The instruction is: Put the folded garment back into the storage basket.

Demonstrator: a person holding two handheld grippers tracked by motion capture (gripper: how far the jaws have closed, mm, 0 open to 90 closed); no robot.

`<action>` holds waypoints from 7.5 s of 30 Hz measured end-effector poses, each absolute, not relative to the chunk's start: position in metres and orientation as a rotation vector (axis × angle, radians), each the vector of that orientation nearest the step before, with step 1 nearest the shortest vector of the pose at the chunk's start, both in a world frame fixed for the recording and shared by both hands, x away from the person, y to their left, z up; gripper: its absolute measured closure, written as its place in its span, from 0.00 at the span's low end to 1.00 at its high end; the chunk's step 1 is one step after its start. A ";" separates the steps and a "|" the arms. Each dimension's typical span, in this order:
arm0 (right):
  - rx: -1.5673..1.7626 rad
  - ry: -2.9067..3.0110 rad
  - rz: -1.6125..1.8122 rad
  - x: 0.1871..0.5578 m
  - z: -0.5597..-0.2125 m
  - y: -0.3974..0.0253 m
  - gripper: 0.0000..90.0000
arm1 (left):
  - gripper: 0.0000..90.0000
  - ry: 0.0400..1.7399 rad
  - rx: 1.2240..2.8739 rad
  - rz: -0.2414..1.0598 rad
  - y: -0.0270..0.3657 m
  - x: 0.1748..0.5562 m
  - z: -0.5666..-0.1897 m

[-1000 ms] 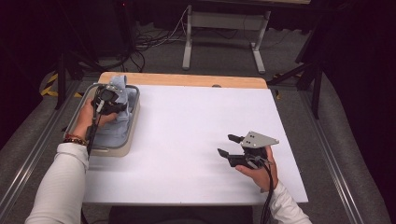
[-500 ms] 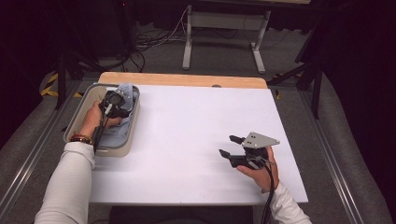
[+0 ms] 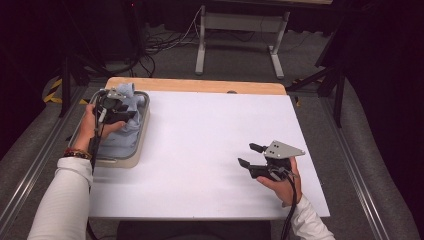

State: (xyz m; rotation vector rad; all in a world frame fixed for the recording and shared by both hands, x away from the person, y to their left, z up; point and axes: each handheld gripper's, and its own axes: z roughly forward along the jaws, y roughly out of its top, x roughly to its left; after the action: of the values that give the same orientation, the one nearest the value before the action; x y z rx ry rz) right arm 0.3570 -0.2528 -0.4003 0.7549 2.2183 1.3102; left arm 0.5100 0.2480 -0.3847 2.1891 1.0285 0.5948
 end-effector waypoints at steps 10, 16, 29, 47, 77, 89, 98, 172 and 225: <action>0.744 2.202 1.299 0.354 -0.399 -0.255 0.38 | 0.99 1.107 2.343 0.603 0.256 0.535 -0.407; 0.769 2.209 1.291 0.357 -0.403 -0.259 0.38 | 1.00 1.102 2.431 0.557 0.248 0.544 -0.424; 0.756 2.229 1.274 0.355 -0.405 -0.257 0.38 | 1.00 1.058 2.461 0.485 0.247 0.541 -0.429; 0.752 2.216 1.304 0.356 -0.403 -0.259 0.38 | 1.00 0.998 2.296 0.590 0.259 0.514 -0.399; 0.722 2.240 1.315 0.354 -0.404 -0.254 0.37 | 0.99 0.965 2.399 0.571 0.249 0.511 -0.413; 0.718 2.244 1.311 0.354 -0.404 -0.252 0.37 | 0.99 0.879 2.431 0.497 0.230 0.512 -0.416; 0.713 2.247 1.305 0.354 -0.404 -0.252 0.37 | 0.97 0.876 2.470 0.557 0.225 0.513 -0.417; 0.710 2.239 1.283 0.351 -0.403 -0.253 0.36 | 1.00 0.939 2.471 0.619 0.237 0.501 -0.413; 0.737 2.158 1.259 0.351 -0.401 -0.257 0.28 | 0.29 0.826 1.999 0.798 0.233 0.455 -0.377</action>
State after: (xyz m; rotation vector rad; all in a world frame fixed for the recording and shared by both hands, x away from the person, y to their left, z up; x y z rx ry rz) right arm 0.3508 -0.2572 -0.4009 0.7375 2.1580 1.2594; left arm 0.4547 0.2326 -0.3767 1.9987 0.8258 0.7984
